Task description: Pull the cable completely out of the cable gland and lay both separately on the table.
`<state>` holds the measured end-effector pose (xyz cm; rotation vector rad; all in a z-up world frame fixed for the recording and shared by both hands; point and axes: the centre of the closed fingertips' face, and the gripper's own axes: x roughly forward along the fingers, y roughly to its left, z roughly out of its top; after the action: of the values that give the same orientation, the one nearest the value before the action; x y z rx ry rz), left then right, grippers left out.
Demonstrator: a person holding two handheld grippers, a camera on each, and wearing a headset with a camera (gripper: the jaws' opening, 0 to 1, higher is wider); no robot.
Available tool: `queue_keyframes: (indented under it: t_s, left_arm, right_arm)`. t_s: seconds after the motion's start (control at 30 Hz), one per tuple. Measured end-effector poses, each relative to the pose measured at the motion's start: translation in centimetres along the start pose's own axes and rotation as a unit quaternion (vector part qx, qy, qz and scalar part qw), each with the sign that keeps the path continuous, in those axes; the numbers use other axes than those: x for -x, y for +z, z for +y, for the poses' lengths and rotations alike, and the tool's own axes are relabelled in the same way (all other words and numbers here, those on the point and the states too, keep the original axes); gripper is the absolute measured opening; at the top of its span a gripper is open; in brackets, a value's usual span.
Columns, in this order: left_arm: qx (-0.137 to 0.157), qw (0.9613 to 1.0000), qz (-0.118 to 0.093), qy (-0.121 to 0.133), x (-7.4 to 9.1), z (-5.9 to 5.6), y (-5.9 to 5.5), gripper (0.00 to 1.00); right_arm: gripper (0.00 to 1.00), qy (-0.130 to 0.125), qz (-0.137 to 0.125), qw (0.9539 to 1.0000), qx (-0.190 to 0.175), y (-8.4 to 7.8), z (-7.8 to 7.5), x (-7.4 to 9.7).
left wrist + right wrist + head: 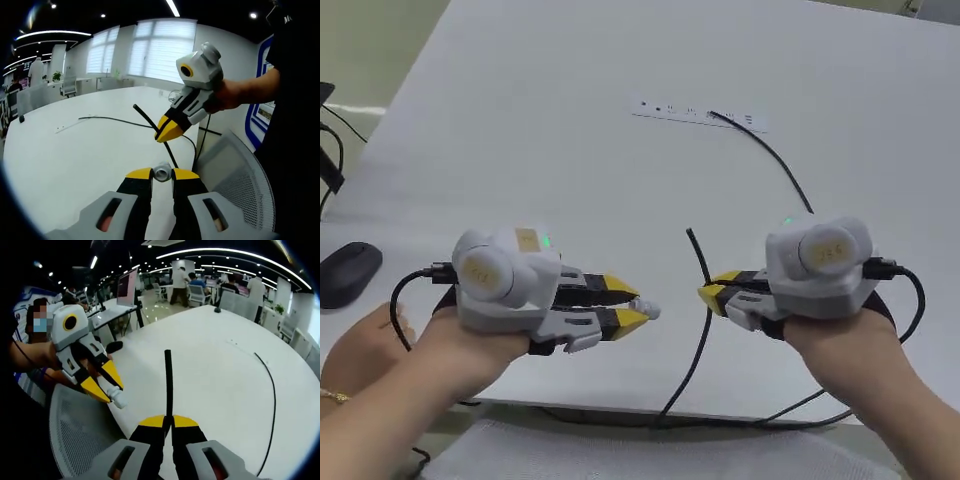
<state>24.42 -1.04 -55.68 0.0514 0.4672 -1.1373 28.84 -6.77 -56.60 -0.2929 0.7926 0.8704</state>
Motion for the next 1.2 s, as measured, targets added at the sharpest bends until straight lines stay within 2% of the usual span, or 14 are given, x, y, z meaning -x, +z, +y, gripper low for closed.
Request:
queue_keyframes:
  t_s: [0.17, 0.27, 0.53, 0.8, 0.93, 1.2]
  left_arm:
    - [0.007, 0.9999, -0.006, 0.010, 0.6, 0.5, -0.7, 0.15]
    - [0.013, 0.9997, -0.003, 0.018, 0.9, 1.0, -1.7, 0.15]
    - [0.029, 0.9992, -0.003, 0.027, 1.4, 1.5, -3.7, 0.15]
    - [0.038, 0.9988, -0.005, 0.030, 1.7, 1.9, -4.6, 0.15]
    - [0.040, 0.9988, -0.004, 0.029, 1.7, 2.1, -5.4, 0.15]
    - [0.048, 0.9984, -0.002, 0.029, 1.8, 1.7, -6.6, 0.15]
  right_arm:
    - [0.00, 0.003, 0.013, 0.9997, 0.022, 1.5, -0.5, -0.9]
    - [0.00, -0.001, 0.023, 0.9983, 0.053, 2.4, -0.9, -1.5]
    - [0.00, 0.000, 0.031, 0.9964, 0.079, 5.1, -1.4, -3.3]
    - [0.00, -0.003, 0.030, 0.9943, 0.102, 8.0, -1.8, -4.8]
    - [0.00, -0.020, 0.034, 0.9902, 0.134, 9.5, -2.4, -5.7]
    - [0.00, -0.010, 0.041, 0.9866, 0.158, 11.5, -1.5, -8.4]
